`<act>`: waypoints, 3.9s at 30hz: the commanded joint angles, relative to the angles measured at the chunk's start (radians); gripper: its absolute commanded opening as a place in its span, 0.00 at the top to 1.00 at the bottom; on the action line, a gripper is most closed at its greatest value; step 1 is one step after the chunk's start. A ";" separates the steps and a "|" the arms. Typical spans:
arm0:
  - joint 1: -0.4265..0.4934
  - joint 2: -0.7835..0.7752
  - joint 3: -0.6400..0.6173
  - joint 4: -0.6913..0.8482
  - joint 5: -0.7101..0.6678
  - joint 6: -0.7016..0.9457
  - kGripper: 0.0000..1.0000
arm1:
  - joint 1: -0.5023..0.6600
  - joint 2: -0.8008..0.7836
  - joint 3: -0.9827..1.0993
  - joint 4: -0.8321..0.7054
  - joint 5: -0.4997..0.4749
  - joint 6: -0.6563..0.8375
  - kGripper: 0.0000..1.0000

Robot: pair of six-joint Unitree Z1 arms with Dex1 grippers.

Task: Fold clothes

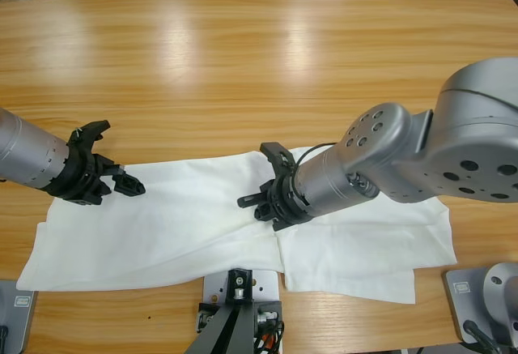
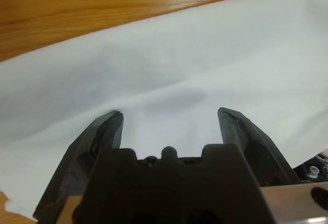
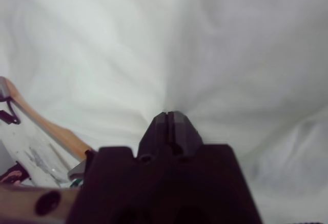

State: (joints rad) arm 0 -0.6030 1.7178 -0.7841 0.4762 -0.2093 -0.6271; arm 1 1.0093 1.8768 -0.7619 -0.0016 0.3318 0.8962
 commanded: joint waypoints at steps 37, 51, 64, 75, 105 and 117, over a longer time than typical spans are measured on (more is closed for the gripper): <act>0.004 0.063 0.052 -0.050 0.016 -0.013 0.27 | 0.034 0.041 -0.039 0.034 0.007 -0.006 1.00; 0.016 0.069 0.068 -0.068 0.016 -0.019 0.27 | 0.116 0.066 -0.031 0.078 0.103 0.096 1.00; 0.110 -0.110 0.101 -0.056 0.016 -0.051 0.27 | 0.130 -0.374 -0.071 0.177 -0.173 0.040 1.00; 0.299 -0.266 0.118 0.022 -0.011 -0.112 0.07 | 0.066 -0.242 -0.183 0.726 -0.270 0.295 0.00; 0.328 -0.379 0.158 0.032 -0.015 -0.203 0.00 | -0.205 -0.005 0.060 0.322 -0.092 1.033 0.00; 0.328 -0.379 0.174 0.030 -0.015 -0.203 0.00 | -0.469 0.080 0.018 0.332 -0.141 0.824 0.00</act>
State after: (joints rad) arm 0 -0.2788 1.3444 -0.6445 0.5172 -0.2094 -0.8358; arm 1 0.6786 1.8115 -0.7356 0.3247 0.2440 1.8362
